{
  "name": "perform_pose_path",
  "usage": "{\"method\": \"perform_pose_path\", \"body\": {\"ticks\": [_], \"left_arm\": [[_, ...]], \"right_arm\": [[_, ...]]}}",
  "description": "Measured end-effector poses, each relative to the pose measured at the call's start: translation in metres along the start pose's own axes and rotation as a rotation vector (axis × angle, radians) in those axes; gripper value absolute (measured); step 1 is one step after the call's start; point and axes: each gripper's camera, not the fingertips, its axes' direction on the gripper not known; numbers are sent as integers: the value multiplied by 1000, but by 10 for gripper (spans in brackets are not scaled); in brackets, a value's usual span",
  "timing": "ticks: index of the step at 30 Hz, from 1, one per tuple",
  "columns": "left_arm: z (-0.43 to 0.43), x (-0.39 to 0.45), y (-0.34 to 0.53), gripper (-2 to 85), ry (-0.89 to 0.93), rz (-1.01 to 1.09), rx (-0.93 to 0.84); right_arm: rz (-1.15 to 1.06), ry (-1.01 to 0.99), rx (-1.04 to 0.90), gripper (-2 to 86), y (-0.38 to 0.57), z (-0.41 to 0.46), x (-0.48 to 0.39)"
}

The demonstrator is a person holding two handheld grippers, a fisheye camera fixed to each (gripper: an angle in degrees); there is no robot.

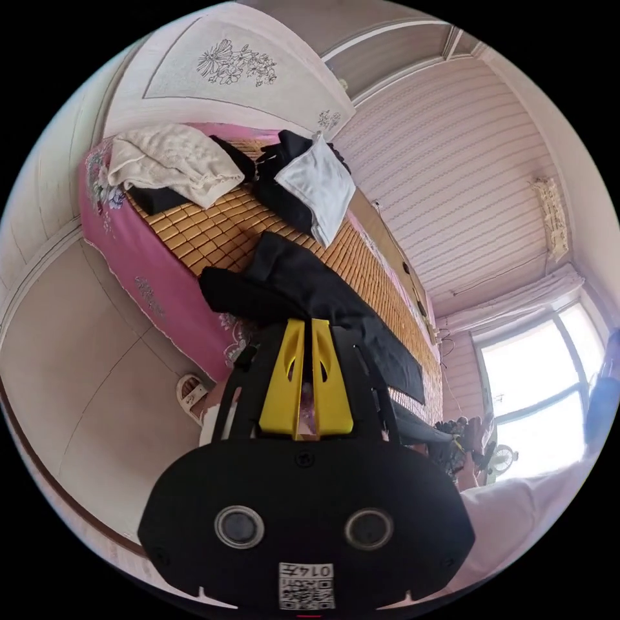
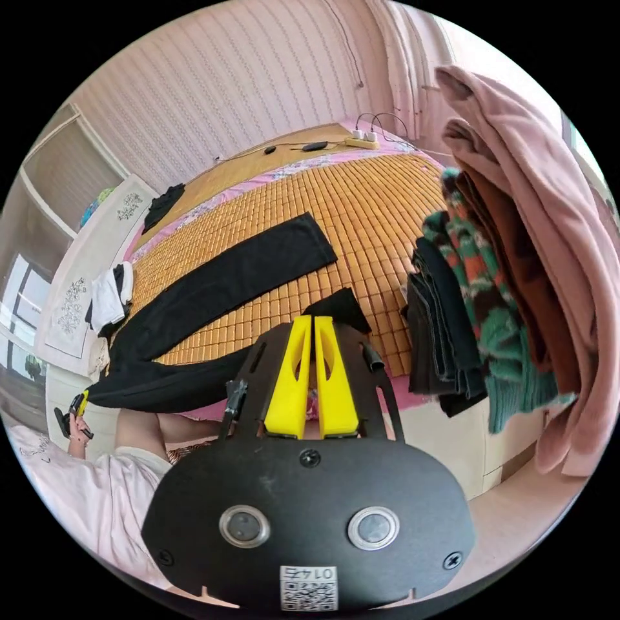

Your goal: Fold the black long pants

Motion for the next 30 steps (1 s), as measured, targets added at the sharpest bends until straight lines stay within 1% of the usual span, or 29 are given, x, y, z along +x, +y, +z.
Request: {"method": "perform_pose_path", "body": {"ticks": [3,5,7,8,10,13,17,19,21,23,25,26,28,29,30], "left_arm": [[27,34,-45,-4,22,134,-20],[50,53,-74,5,26,178,-20],[90,70,-108,42,-34,149,-11],[100,72,-114,49,-61,131,-21],[134,80,-126,68,-200,91,-72],[143,85,-121,72,-260,96,-78],[142,80,-98,72,-322,110,-108],[157,78,-80,70,-399,125,-186],[176,77,-69,69,-421,118,-258],[200,80,-60,68,-464,118,-322],[231,86,-50,59,-557,131,-399],[236,91,-48,57,-584,160,-396],[255,111,-43,41,-709,297,-428],[259,116,-42,37,-730,322,-439],[266,122,-40,28,-764,358,-461]], "right_arm": [[-123,46,1,9,-67,15,-25],[-168,74,-25,15,-112,32,-40],[-130,79,-61,35,-170,61,-51],[-109,81,-59,45,-181,68,-52],[-12,94,-127,107,-208,99,-51],[38,67,-194,145,-201,124,-41],[118,121,-230,155,-165,140,-9],[205,127,-263,158,-143,151,15],[284,73,-275,157,-131,159,28],[343,70,-225,143,-125,157,33],[360,127,-212,118,-121,159,32],[357,137,-209,112,-120,159,32],[347,164,-204,84,-116,157,31],[342,171,-203,65,-114,156,32],[306,144,-198,27,-112,153,31]]}}
